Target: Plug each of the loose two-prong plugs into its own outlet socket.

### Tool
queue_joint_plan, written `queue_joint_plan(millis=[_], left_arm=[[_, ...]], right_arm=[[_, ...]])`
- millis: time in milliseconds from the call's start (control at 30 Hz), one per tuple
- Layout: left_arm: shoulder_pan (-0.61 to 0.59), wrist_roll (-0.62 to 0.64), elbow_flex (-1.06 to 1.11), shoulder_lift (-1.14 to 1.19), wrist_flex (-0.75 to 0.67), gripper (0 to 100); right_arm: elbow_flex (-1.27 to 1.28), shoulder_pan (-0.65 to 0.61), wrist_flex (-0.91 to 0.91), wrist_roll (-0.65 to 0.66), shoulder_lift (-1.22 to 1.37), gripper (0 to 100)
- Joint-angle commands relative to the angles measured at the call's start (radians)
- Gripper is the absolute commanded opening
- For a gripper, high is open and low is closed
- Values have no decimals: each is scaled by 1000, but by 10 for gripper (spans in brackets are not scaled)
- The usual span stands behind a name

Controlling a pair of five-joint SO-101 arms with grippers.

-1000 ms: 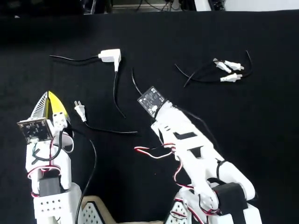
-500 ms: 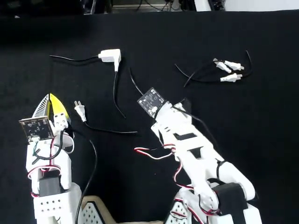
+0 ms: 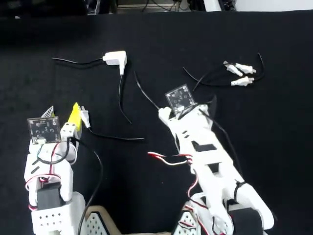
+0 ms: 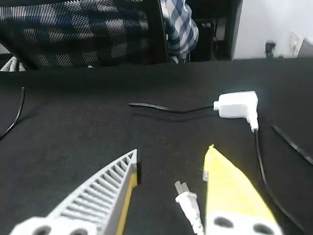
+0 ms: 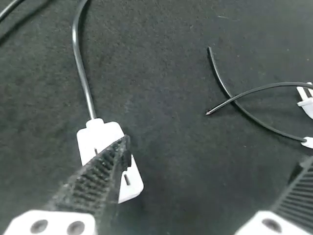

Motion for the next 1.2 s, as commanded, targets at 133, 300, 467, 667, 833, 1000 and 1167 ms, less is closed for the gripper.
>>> queue_joint_plan(millis=[133, 300, 467, 667, 833, 1000, 1167], left_arm=[[12, 64, -309, 494, 6, 238], [116, 60, -519, 911, 8, 235], [165, 66, -687, 1198, 8, 235], [157, 127, -832, 1384, 100, 234], [156, 129, -894, 1436, 190, 234], [113, 207, -880, 1436, 198, 234], [27, 227, -880, 1447, 218, 234]], right_arm=[[-62, 31, 115, -11, -31, 466], [-76, 31, 144, -11, -31, 466], [-76, 31, 144, -11, -31, 466], [-77, 31, 144, -11, -31, 466], [-79, 26, 144, -11, -31, 466], [-79, 26, 144, -11, -30, 466], [-77, 25, 144, -11, -30, 466]])
